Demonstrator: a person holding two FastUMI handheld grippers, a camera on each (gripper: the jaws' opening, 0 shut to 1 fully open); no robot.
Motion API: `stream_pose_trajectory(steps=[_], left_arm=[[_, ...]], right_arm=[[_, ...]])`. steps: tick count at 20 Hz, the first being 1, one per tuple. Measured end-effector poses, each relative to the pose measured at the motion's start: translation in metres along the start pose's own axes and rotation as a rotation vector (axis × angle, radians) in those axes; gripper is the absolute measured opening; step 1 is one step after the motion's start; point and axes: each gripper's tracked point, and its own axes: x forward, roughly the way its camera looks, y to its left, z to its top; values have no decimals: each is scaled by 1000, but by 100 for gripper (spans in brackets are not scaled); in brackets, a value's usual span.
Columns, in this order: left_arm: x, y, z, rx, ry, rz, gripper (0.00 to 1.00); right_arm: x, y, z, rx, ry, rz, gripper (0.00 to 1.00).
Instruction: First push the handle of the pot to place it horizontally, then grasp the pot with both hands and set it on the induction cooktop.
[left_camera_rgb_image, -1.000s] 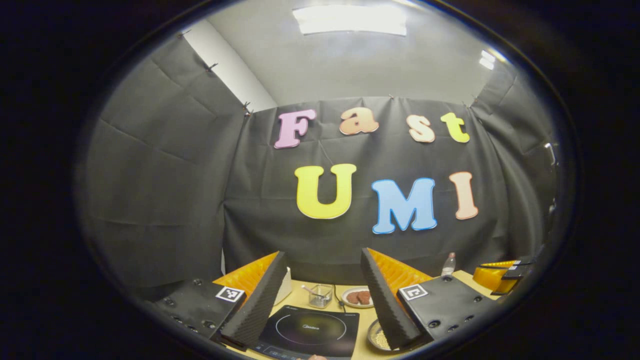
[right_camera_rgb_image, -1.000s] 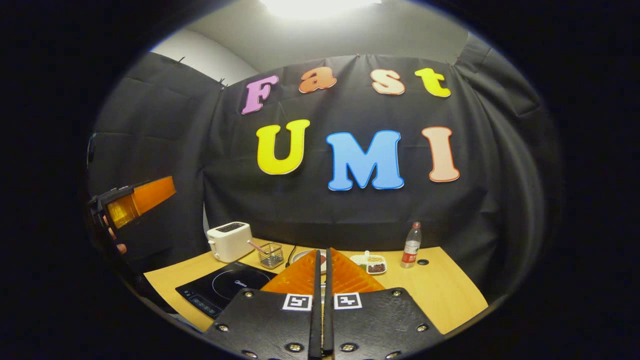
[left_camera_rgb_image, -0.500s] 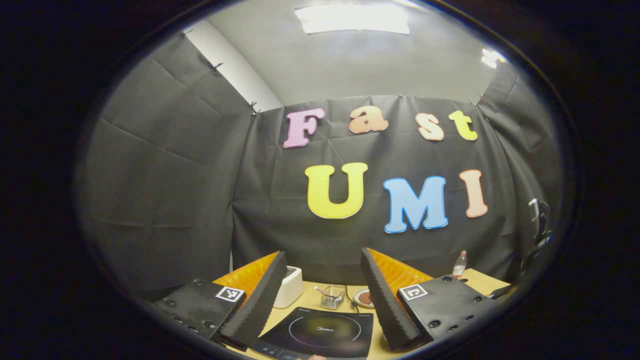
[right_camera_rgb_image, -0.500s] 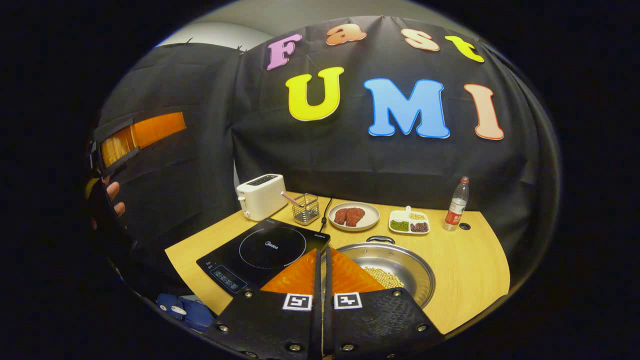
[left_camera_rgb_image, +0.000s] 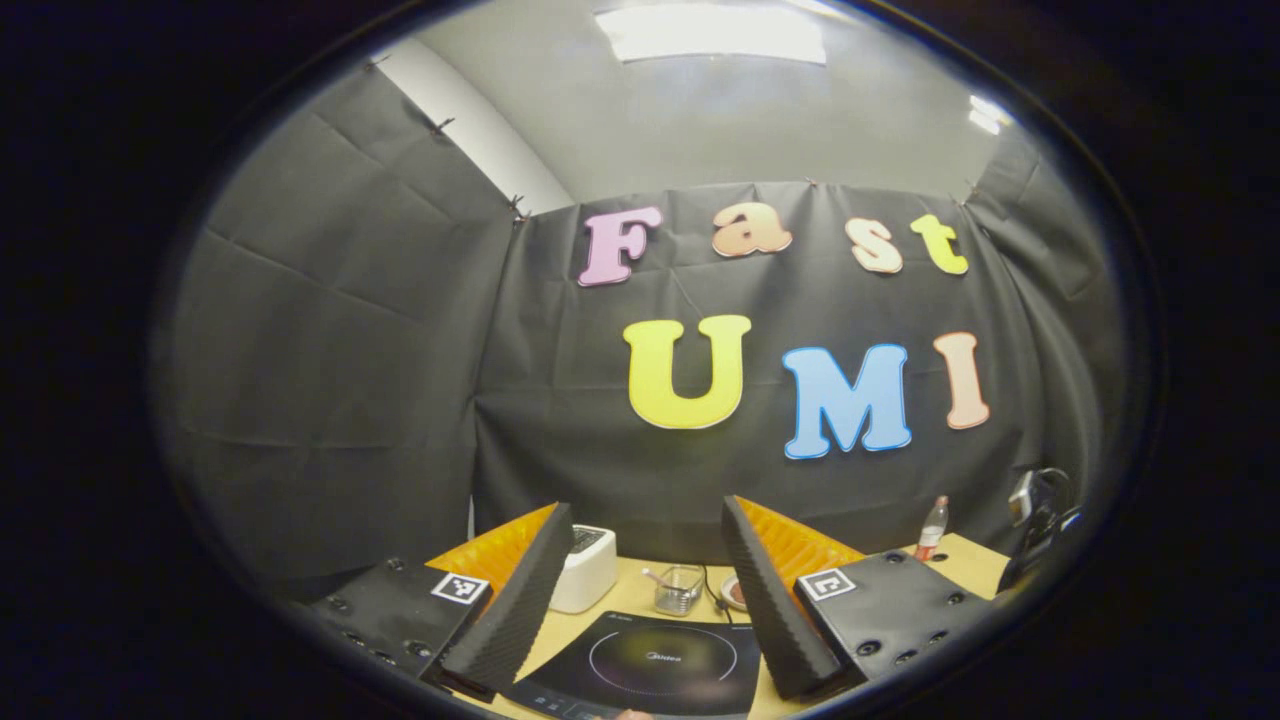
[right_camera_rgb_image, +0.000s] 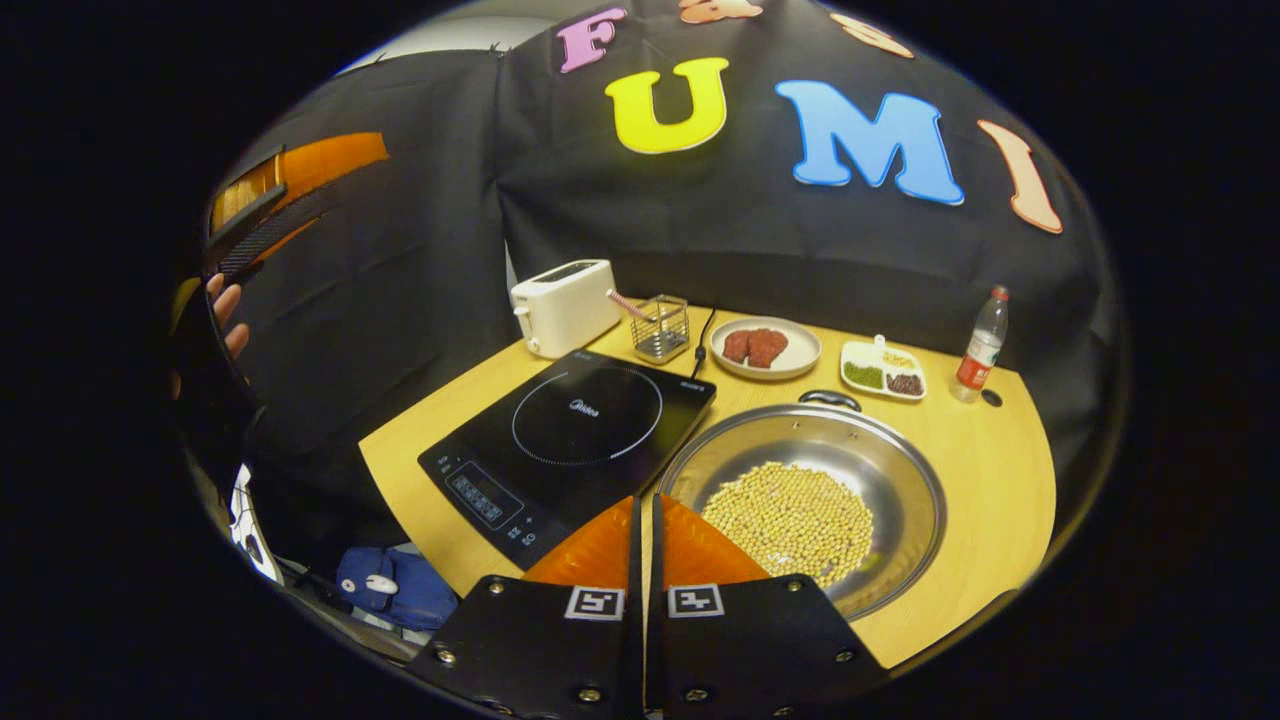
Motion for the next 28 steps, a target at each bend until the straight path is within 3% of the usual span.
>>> stream_pose_trajectory(steps=[7,14,28], left_arm=[[8,10,-12,-22,26,18,97],[12,7,-20,-41,38,8,99],[19,-21,-25,-43,46,-45,99]], right_arm=[[13,7,-44,30,165,44,2],[17,-6,-89,28,292,26,2],[7,-28,-109,75,324,-12,1]])
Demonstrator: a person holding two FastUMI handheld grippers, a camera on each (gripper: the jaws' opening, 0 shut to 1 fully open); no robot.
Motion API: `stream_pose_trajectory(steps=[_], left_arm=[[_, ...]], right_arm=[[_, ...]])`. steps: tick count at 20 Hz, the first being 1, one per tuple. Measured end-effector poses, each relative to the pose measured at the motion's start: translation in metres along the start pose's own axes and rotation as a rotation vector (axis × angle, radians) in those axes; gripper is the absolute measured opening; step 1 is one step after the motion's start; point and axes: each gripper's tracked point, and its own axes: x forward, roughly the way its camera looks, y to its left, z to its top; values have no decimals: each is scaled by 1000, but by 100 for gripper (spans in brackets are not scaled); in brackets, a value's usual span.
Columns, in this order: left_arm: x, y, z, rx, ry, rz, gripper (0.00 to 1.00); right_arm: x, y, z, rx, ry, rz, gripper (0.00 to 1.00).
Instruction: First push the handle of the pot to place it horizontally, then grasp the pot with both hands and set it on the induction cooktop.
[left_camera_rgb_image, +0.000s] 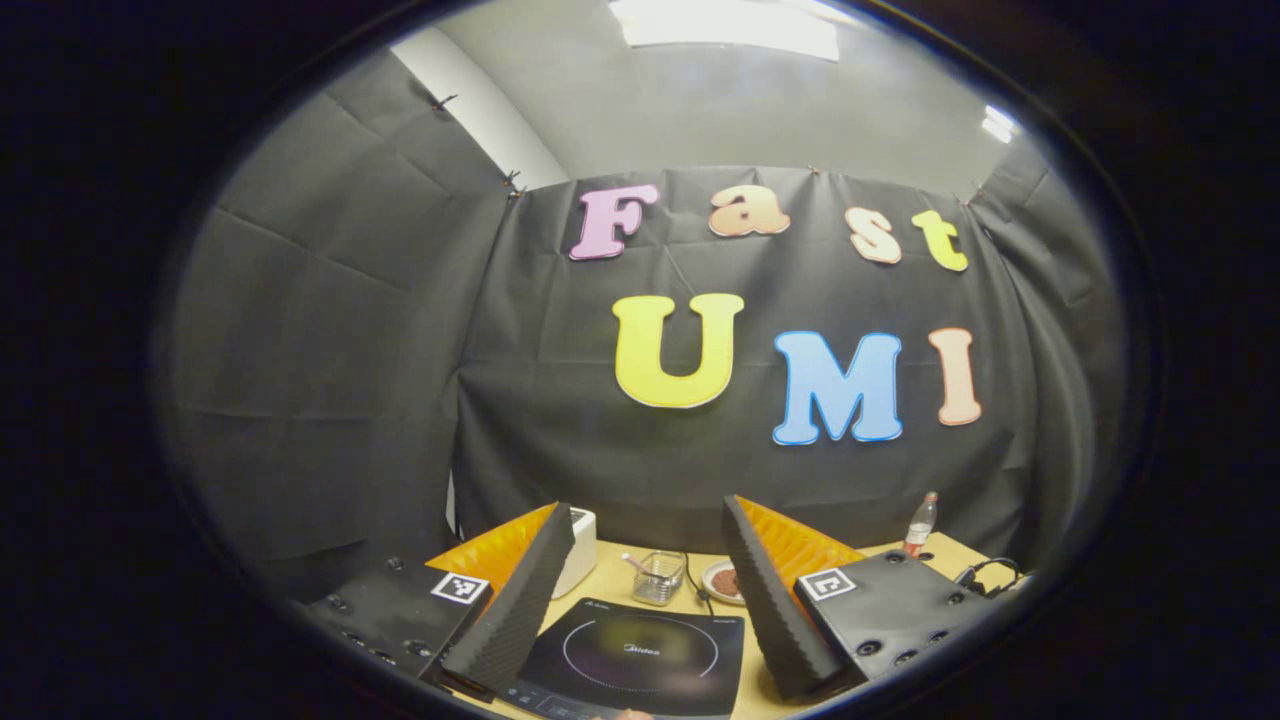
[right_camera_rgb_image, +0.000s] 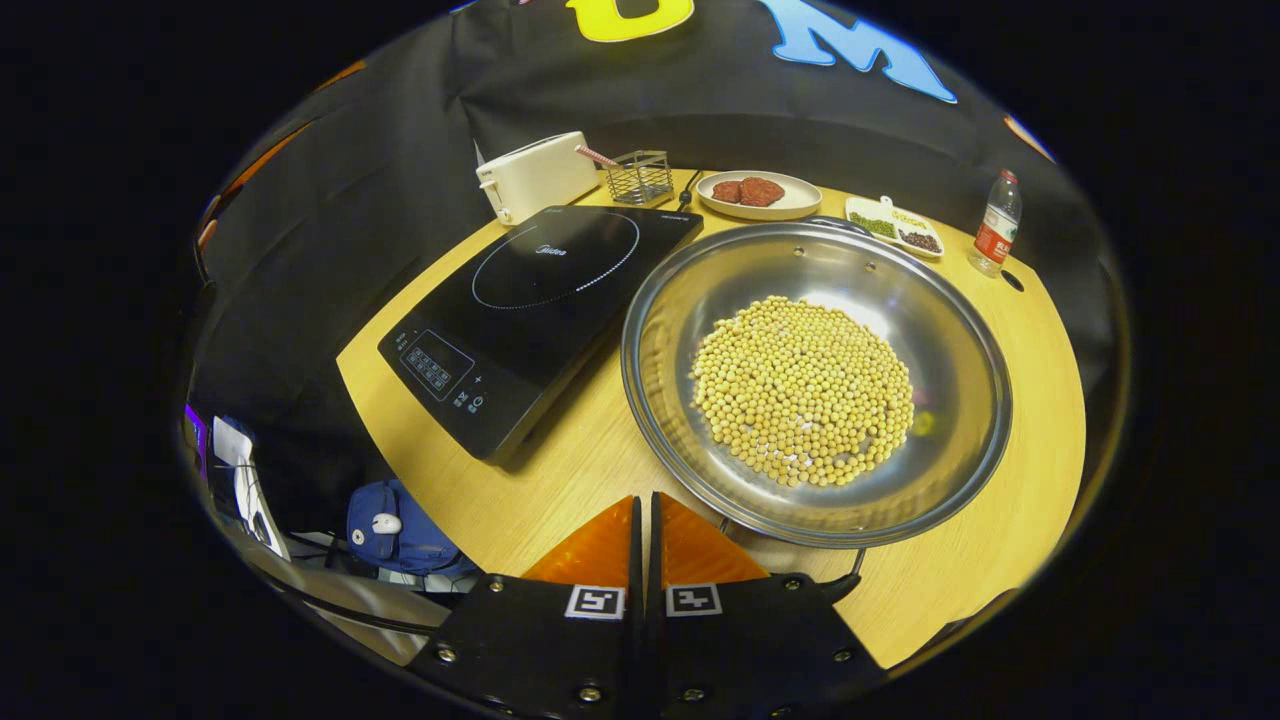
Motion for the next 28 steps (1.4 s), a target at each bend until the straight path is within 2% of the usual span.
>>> stream_pose_trajectory(steps=[4,13,28], left_arm=[[4,-12,-2,-5,1,-27,96],[8,-21,-8,-24,14,-61,99],[7,-33,-2,-17,2,-86,96]], right_arm=[[-3,-12,-7,22,11,-25,1],[-13,-46,-22,64,36,-107,1],[-33,-143,-37,121,87,-335,1]])
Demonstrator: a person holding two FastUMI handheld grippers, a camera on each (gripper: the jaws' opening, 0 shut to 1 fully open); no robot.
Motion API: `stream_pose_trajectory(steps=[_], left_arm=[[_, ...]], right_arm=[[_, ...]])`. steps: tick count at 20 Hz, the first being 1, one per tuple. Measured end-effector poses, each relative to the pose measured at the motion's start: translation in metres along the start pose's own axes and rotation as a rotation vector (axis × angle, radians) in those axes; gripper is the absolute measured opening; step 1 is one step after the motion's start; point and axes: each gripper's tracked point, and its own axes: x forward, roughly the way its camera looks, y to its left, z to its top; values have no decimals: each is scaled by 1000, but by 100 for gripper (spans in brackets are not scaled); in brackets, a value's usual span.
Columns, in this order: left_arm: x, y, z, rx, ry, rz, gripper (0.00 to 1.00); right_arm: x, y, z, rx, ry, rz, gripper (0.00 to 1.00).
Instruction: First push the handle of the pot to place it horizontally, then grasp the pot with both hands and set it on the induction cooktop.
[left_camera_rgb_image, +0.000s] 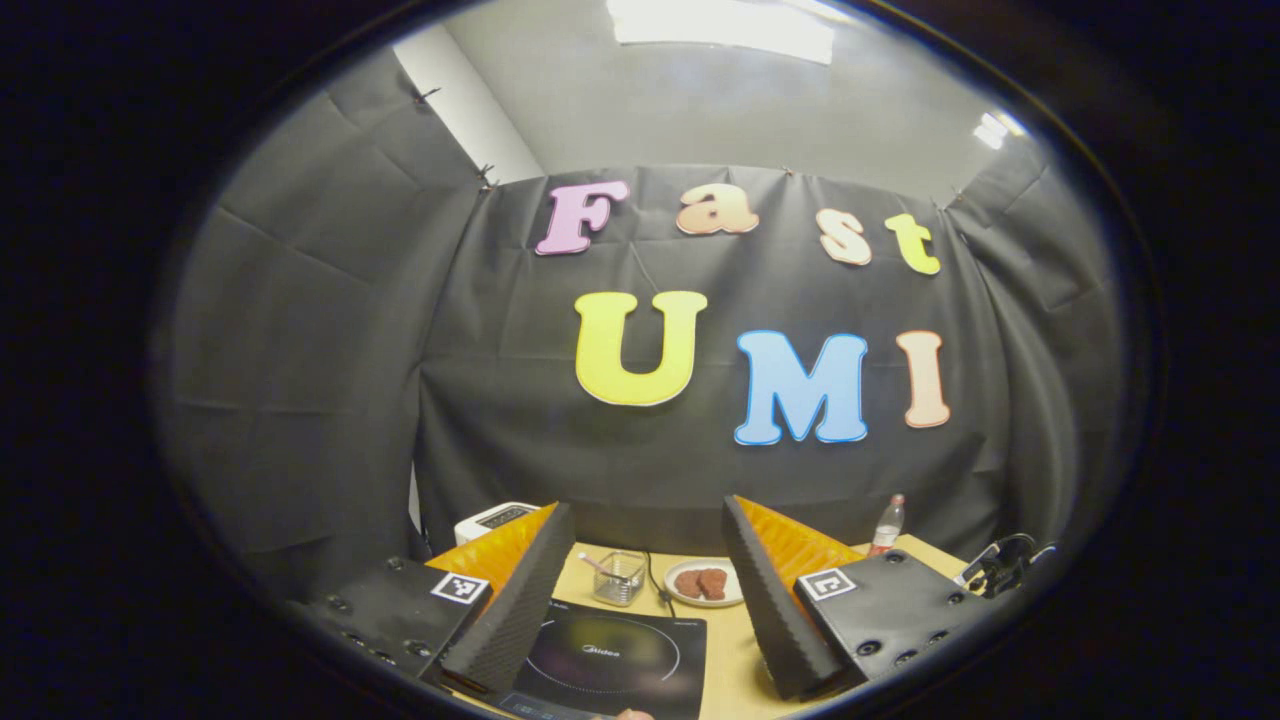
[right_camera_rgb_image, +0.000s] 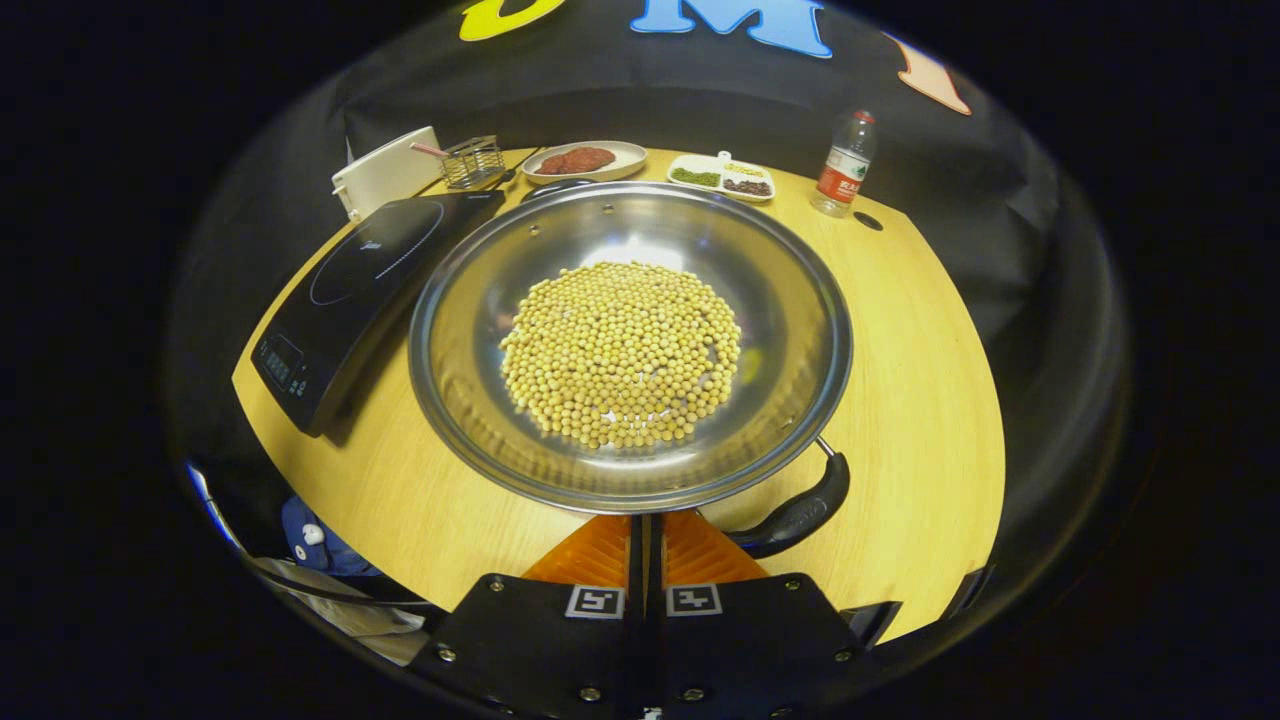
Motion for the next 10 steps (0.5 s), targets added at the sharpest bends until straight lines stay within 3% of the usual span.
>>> stream_pose_trajectory(steps=[10], left_arm=[[-1,8,-2,8,6,19,99]], right_arm=[[13,-62,7,-4,19,-191,1]])
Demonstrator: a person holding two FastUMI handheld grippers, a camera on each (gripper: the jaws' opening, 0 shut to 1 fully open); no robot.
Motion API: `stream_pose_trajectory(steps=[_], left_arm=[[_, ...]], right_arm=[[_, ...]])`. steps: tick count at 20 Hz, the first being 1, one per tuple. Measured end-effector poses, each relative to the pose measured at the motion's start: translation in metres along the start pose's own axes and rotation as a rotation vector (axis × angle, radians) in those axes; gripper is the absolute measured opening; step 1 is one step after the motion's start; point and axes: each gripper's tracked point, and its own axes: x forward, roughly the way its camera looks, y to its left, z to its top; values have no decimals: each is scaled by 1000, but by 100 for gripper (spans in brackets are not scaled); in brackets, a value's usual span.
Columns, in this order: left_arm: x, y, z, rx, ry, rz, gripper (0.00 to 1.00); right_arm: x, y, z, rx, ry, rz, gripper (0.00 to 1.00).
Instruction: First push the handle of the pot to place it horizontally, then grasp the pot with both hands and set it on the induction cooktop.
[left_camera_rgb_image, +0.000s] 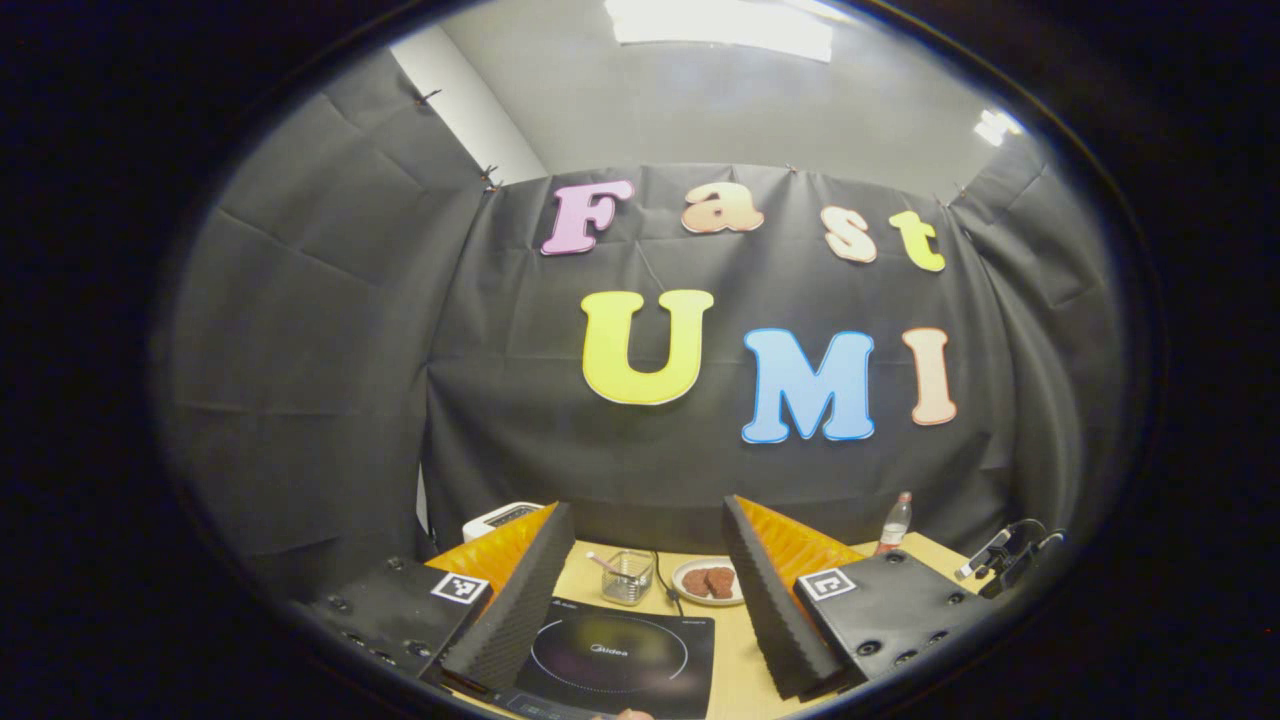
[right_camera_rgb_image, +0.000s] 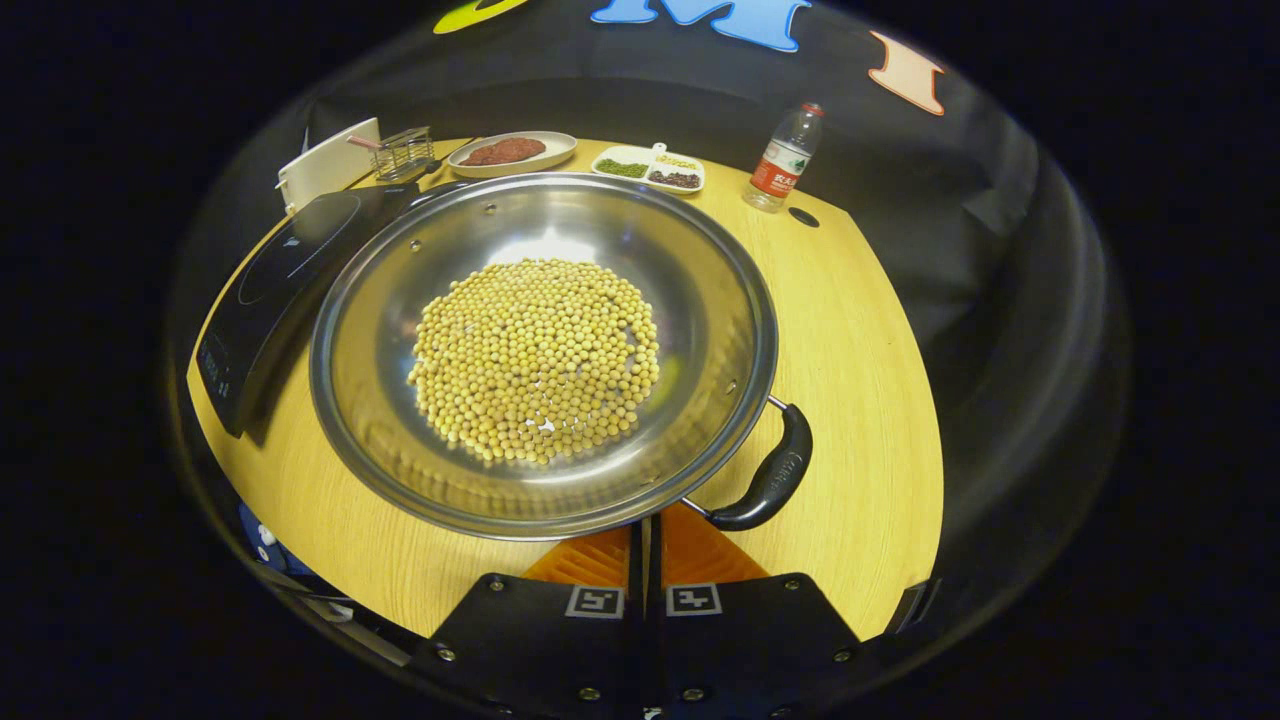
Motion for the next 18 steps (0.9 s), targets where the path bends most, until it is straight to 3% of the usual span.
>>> stream_pose_trajectory(steps=[10,18], left_arm=[[4,21,-10,7,22,23,97],[21,33,-24,5,47,23,96]], right_arm=[[20,-35,24,-148,-41,-171,1],[35,-53,56,-258,-87,-235,1]])
